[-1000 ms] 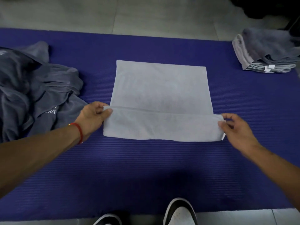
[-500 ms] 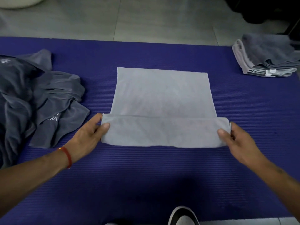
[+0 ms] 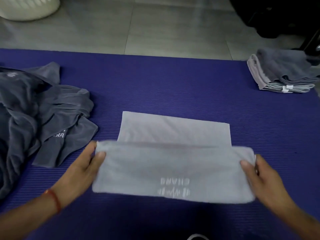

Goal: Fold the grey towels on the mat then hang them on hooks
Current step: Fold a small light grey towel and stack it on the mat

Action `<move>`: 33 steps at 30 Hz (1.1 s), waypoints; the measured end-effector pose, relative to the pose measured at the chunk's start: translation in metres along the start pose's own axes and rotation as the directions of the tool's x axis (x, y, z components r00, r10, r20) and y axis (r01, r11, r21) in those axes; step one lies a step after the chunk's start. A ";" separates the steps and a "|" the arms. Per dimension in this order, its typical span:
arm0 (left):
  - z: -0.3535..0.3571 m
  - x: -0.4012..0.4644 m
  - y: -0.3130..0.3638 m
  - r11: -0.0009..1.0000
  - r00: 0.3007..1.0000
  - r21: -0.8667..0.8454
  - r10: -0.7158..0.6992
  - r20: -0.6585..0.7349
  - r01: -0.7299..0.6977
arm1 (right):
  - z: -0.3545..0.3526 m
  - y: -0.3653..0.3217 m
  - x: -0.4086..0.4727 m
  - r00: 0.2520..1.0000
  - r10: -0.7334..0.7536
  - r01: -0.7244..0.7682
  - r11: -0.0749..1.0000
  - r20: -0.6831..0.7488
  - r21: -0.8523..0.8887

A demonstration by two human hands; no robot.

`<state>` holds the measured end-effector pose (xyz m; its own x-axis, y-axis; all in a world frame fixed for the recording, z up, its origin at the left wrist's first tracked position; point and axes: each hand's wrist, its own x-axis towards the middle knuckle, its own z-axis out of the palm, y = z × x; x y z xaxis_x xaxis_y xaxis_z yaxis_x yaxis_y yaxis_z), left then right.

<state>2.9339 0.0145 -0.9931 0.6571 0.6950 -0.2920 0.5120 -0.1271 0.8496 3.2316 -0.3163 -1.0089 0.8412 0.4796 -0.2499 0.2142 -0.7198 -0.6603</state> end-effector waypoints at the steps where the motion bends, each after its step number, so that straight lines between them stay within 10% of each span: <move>1: 0.002 0.020 0.005 0.999 0.999 0.010 0.038 -0.024 -0.038 | 0.001 -0.006 0.016 0.998 -0.016 0.018 1.000 -0.053 0.020; 10: 0.017 0.170 -0.021 0.919 0.963 0.313 -0.266 0.046 0.239 | 0.046 0.014 0.114 0.982 0.181 -0.184 0.981 -0.055 -0.066; 18: 0.023 0.131 -0.041 0.930 0.986 0.330 -0.165 -0.020 0.162 | 0.041 0.010 0.113 0.978 0.031 -0.046 0.997 -0.206 -0.067; 23: 0.027 0.120 -0.047 0.906 1.000 0.423 0.015 0.003 -0.015 | 0.045 0.026 0.109 0.965 0.191 -0.232 0.942 -0.182 -0.242; 28: 0.069 0.070 -0.038 0.343 0.810 0.824 0.545 0.216 -0.450 | 0.048 0.041 0.080 0.974 0.195 -0.226 0.892 -0.117 -0.393; 33: 0.139 0.050 -0.043 0.240 0.737 0.730 0.460 0.495 -0.640 | 0.057 0.031 0.086 0.929 0.366 -0.366 0.889 -0.056 -0.275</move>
<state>3.0220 -0.0437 -1.1058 0.9937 0.1038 -0.0414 0.1066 -0.9918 0.0704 3.2820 -0.2688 -1.0909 0.8876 0.1543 -0.4340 0.0187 -0.9535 -0.3007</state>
